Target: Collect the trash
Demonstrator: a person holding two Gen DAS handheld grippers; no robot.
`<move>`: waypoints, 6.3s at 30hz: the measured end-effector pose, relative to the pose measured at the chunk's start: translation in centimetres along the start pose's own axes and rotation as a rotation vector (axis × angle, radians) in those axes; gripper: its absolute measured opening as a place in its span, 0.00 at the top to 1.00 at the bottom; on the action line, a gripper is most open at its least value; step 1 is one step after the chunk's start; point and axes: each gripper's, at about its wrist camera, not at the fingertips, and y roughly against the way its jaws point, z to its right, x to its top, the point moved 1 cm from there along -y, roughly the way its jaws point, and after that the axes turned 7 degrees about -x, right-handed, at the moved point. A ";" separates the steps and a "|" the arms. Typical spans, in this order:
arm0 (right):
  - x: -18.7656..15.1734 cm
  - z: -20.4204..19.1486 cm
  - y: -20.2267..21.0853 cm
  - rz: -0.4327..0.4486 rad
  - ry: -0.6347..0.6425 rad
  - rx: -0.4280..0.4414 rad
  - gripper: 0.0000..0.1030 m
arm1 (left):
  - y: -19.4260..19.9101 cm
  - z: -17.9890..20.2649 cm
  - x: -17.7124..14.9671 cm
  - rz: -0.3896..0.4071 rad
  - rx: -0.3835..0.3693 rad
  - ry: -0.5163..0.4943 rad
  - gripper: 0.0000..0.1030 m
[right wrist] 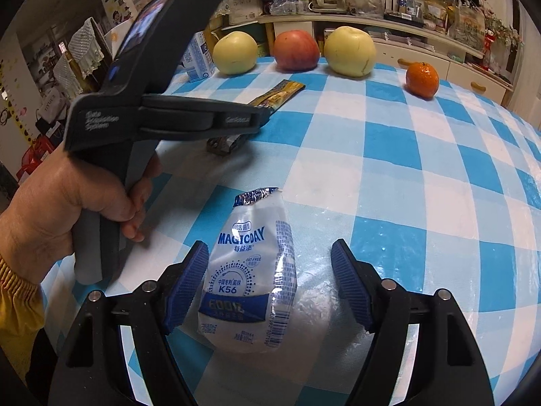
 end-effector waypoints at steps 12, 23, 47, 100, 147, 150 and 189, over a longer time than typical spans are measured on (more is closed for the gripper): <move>-0.3 -1.1 -0.5 0.010 0.129 -0.095 0.31 | 5.5 -1.3 -5.3 0.041 0.025 0.052 0.80; -0.1 -0.4 -0.7 0.024 0.109 -0.111 0.31 | 11.5 -1.6 -9.6 0.092 0.059 0.072 0.80; -0.8 -2.6 1.4 0.086 0.118 -0.117 0.42 | 17.8 -5.3 -14.3 0.189 0.149 0.144 0.80; 1.6 -19.3 6.8 0.167 0.132 0.104 0.42 | 28.9 -14.3 -17.2 0.420 0.161 0.311 0.80; 4.1 -41.8 2.9 0.225 0.400 0.309 0.16 | 35.4 -29.3 -27.1 0.476 0.470 0.883 0.23; 4.3 -40.1 3.3 0.249 0.364 0.263 0.12 | 35.4 -29.3 -26.8 0.466 0.495 0.864 0.16; -1.7 -17.5 9.7 0.255 0.073 -0.050 0.08 | 27.7 -11.4 -16.4 0.465 0.309 0.369 0.04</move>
